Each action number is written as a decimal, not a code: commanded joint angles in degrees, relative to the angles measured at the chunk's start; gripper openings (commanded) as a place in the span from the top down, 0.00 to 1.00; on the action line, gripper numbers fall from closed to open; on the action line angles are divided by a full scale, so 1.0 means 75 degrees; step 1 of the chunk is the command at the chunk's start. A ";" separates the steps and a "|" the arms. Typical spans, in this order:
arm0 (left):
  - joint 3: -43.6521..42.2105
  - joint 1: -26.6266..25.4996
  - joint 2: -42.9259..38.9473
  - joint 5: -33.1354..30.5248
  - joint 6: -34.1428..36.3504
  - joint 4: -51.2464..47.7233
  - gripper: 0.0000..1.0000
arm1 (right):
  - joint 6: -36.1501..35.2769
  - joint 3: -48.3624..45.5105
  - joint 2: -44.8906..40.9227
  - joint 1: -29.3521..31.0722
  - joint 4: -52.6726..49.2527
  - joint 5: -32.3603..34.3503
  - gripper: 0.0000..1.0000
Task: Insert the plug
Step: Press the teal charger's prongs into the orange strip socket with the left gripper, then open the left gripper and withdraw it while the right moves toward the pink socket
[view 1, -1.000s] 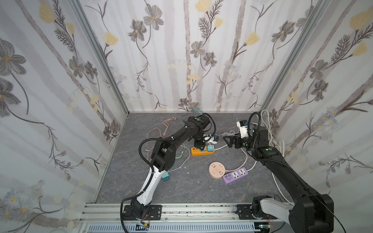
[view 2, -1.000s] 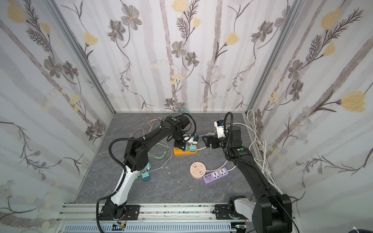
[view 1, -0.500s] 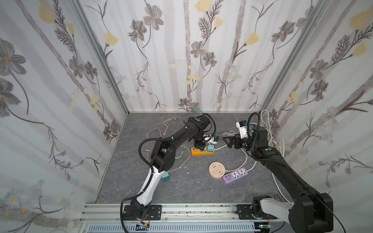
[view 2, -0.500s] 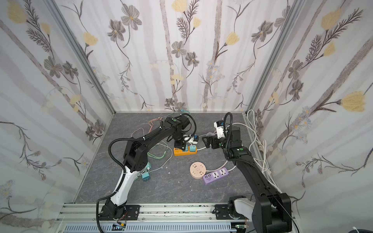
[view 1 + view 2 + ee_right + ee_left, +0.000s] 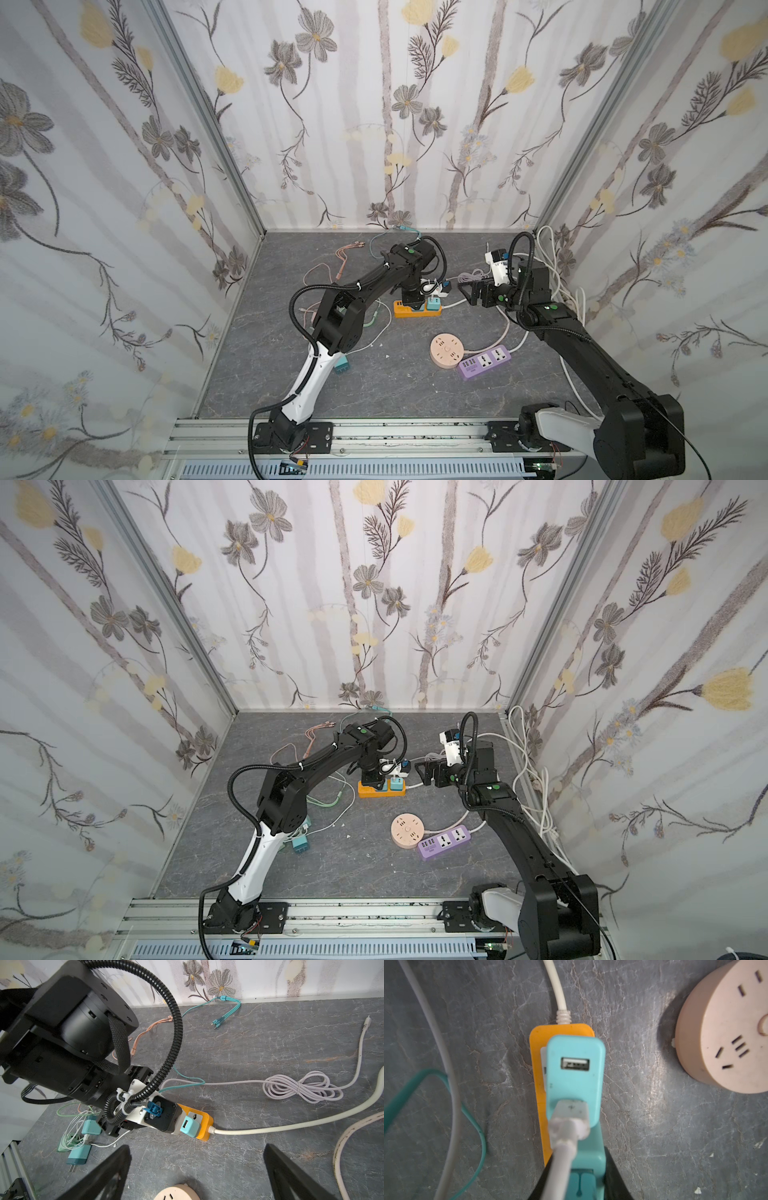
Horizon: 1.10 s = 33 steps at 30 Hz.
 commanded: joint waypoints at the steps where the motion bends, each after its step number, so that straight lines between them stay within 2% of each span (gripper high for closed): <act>1: -0.0353 -0.0010 0.0218 -0.0475 0.0367 0.0098 1.00 | -0.0002 -0.0016 0.0054 0.0005 0.0292 -0.0085 0.01; 5: -0.0099 0.0169 0.0510 -0.0541 0.0354 0.0113 1.00 | 0.0016 0.0030 0.0169 0.0008 0.0231 -0.0072 0.01; 14: 0.1905 0.0666 0.1671 -0.0955 0.0503 -0.0185 1.00 | 0.0113 0.0277 0.0676 0.0007 0.0155 -0.0076 0.01; 19: 0.2464 0.0877 0.1967 -0.1013 0.0980 0.0099 1.00 | 0.0121 0.0586 0.0982 0.0008 0.0032 -0.0074 0.01; 23: 0.3236 0.1130 0.2364 -0.0686 0.1354 -0.0054 1.00 | 0.0144 0.0745 0.1219 0.0008 -0.0050 -0.0143 0.01; 26: 0.3474 0.1301 0.2559 -0.0733 0.1452 -0.0161 0.88 | 0.0125 0.0747 0.1383 0.0005 -0.0191 -0.0234 0.01; 29: 0.3573 0.1369 0.2518 -0.0698 0.1319 -0.0173 0.54 | -0.0011 0.1129 0.1582 0.0008 -0.0458 -0.0295 0.01; 33: 0.3667 0.1422 0.2028 0.0281 0.0740 0.0000 0.28 | 0.0125 0.1178 0.1784 0.0008 -0.0372 -0.0354 0.01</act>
